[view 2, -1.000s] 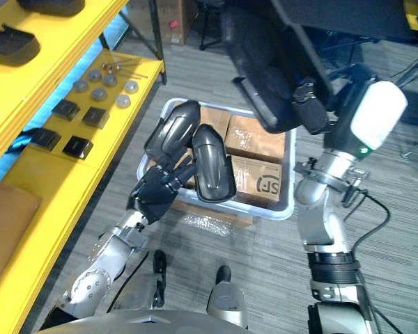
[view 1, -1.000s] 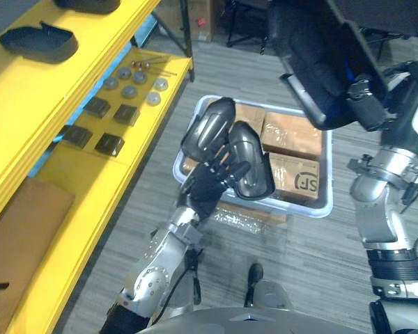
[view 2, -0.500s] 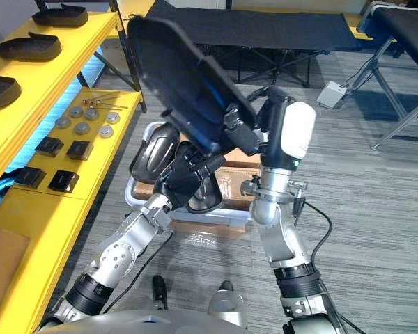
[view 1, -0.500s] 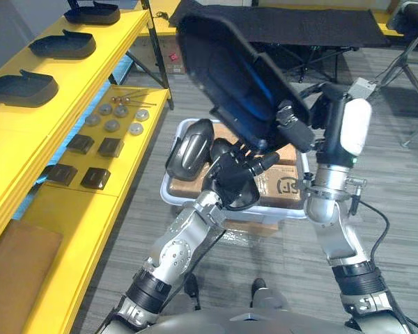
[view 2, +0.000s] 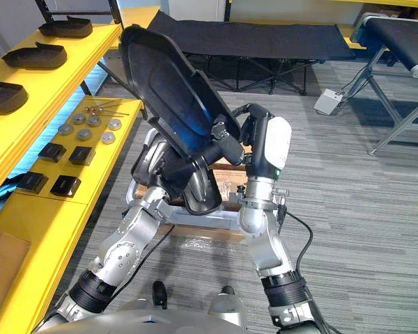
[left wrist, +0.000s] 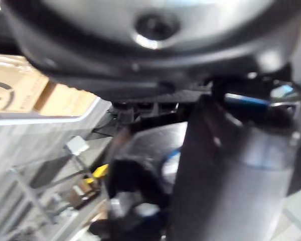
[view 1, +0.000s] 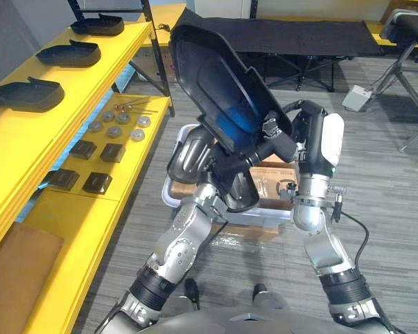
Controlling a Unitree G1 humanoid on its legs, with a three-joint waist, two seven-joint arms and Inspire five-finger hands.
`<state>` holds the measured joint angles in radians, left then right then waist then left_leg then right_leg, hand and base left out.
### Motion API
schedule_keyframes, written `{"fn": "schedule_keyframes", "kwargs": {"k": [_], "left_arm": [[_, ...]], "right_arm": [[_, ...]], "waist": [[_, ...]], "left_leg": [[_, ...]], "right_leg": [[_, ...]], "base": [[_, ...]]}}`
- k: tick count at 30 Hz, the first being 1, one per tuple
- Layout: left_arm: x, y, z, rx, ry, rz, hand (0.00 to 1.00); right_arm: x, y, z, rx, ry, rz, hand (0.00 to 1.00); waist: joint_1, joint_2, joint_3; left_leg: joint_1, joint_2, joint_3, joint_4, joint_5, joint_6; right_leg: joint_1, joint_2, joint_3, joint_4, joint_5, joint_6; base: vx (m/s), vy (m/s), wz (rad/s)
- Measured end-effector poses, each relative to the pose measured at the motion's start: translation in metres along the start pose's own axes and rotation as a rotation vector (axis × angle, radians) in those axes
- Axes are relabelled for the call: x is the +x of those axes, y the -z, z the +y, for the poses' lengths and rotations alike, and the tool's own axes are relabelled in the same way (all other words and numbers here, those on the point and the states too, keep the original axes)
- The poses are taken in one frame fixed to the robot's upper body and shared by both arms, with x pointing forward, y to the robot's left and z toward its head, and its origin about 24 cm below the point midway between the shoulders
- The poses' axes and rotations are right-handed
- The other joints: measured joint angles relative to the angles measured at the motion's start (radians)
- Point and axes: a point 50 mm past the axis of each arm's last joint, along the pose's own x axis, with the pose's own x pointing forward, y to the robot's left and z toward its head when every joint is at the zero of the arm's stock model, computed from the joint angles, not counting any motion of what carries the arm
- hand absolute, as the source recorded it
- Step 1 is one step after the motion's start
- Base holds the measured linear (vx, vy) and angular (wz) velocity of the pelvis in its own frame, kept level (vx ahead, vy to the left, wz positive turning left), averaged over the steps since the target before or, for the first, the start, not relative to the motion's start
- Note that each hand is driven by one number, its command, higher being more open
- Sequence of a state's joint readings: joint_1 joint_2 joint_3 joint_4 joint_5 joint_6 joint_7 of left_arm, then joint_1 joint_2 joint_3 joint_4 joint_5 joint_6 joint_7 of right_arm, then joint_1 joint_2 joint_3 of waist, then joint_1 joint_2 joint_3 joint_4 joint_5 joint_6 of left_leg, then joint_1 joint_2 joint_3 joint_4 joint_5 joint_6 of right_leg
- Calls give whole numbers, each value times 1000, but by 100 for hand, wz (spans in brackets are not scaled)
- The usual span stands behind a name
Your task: Walk over and take three plastic housings, then place them on the shelf
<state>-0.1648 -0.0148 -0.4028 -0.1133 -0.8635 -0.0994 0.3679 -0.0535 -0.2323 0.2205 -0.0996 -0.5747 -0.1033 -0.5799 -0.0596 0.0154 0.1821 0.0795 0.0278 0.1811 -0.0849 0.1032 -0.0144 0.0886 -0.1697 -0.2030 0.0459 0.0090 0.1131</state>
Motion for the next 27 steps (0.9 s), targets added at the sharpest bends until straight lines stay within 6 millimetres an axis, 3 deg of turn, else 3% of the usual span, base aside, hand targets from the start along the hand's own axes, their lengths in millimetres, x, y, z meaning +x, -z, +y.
{"fn": "schedule_keyframes", "kwargs": {"k": [2,6,12,23,24,27], "left_arm": [[4,-30,8,-103,-92,-201,0],[2,-48,7,-188,-87,-313,0],[2,-53,12,-310,-99,-324,0],[3,-55,5,-274,60,-339,0],[3,-55,5,-271,61,-339,100],[4,-53,7,-249,78,-325,100]], "right_arm": [[-26,-1,16,28,-113,37,0],[-35,-10,32,82,-167,45,0],[-36,-15,36,113,-169,38,0],[-38,-14,36,114,-170,47,0],[-38,-14,36,114,-170,47,0],[-38,-14,36,115,-169,48,0]], "waist": [[1,-4,-11],[9,-14,-19],[6,-51,-41],[1,-48,-43],[1,-48,-43],[2,-48,-43]], "left_leg": [[0,3,-3,0,0,-1],[1,0,-4,0,0,-1],[2,-1,-3,0,-1,-2],[2,-2,2,0,-3,-4],[2,-2,3,0,-1,-2],[2,-3,4,0,-1,-2]], "right_leg": [[1,3,-1,0,-2,-3],[3,-1,-3,0,-1,-3],[0,-3,-2,-2,-2,-3],[-2,-1,6,-14,2,-8],[-2,-1,7,-14,4,-5],[-2,-1,13,-15,5,-4]], "base": [[0,0,0],[-5,16,5],[-8,8,0],[2,3,-1],[29,7,-3],[0,0,0]]}}
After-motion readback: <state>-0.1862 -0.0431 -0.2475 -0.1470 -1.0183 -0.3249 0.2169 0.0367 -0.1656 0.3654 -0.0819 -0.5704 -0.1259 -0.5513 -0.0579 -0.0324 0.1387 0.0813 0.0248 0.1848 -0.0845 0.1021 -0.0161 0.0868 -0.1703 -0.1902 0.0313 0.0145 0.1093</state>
